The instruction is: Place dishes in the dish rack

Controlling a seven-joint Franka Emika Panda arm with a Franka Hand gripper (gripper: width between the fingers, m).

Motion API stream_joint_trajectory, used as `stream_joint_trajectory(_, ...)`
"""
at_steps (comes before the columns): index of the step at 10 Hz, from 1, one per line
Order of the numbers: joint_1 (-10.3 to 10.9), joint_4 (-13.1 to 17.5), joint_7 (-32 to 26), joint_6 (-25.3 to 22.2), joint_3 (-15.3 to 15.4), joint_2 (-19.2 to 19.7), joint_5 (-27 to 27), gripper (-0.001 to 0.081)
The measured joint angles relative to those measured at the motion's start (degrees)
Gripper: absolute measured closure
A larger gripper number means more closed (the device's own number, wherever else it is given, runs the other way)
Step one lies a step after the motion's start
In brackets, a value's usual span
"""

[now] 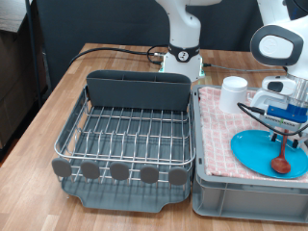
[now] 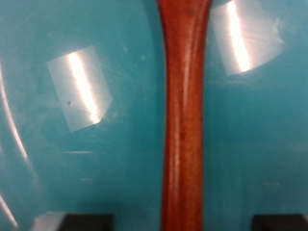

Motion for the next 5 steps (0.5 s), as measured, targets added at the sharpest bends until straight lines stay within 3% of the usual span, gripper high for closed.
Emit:
stream_joint_trajectory(1,0.02,0.00,0.45,0.09,0.00,0.13,-0.30,0.0471)
stream_joint_trajectory(2,0.02,0.00,0.75,0.12,0.00,0.23,-0.57,0.0669)
stream_joint_trajectory(5,-0.05,0.17,0.14,-0.18,0.24,0.14,-0.23,0.0714)
